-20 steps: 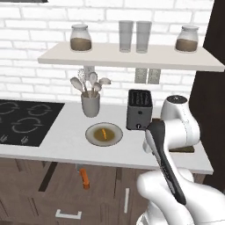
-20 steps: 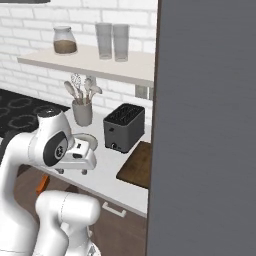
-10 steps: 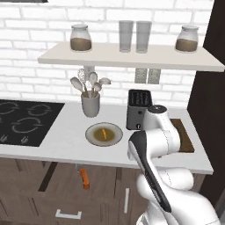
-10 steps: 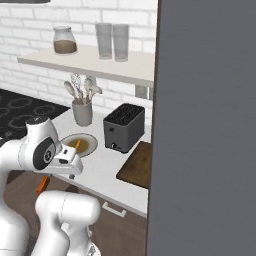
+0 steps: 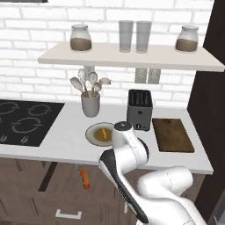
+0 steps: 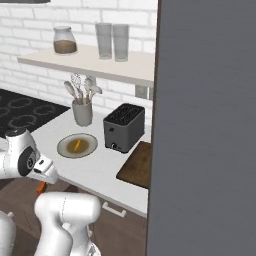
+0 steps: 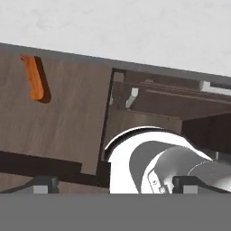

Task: Pick up the knife from the drawer and place it on the cutting board. Then place the meat from the plate to the cutting board.

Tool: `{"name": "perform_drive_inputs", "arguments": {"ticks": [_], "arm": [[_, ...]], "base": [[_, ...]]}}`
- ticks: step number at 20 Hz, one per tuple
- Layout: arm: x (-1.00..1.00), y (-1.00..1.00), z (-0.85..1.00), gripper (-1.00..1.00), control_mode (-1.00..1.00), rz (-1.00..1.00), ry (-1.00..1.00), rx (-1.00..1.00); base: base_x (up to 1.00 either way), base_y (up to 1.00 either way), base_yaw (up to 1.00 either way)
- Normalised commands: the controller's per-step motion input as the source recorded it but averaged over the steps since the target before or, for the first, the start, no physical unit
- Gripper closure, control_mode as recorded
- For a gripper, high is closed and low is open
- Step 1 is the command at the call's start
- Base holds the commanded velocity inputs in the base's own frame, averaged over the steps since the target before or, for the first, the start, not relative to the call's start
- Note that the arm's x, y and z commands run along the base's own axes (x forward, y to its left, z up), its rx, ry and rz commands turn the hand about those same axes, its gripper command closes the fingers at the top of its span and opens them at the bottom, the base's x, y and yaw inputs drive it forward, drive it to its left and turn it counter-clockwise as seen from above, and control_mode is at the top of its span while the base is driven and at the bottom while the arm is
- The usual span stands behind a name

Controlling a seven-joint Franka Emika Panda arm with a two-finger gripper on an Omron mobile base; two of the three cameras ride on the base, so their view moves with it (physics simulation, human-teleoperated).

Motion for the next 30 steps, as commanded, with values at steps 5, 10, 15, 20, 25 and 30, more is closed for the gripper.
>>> {"name": "perform_drive_inputs", "arguments": {"ticks": [5, 10, 15, 20, 25, 30], "arm": [[0.18, 0.85, -0.68, -1.00, -1.00, -0.15, 0.08, 0.09], [0.39, 0.72, -0.52, -1.00, -1.00, -0.09, 0.13, 0.08], [0.50, 0.57, -0.19, -1.00, -1.00, -0.03, 0.10, 0.01], [0.66, 0.37, -0.09, -1.00, -1.00, -0.08, 0.05, 0.00], [0.55, 0.44, -0.47, -1.00, -1.00, -0.01, 0.18, -0.05], [-0.06, 0.49, -0.60, -1.00, -1.00, 0.01, 0.21, -0.14]], "base": [[0.00, 0.00, 0.00], [0.00, 0.00, 0.00], [0.00, 0.00, 0.00], [0.00, 0.00, 0.00], [0.00, 0.00, 0.00], [0.00, 0.00, 0.00]]}}
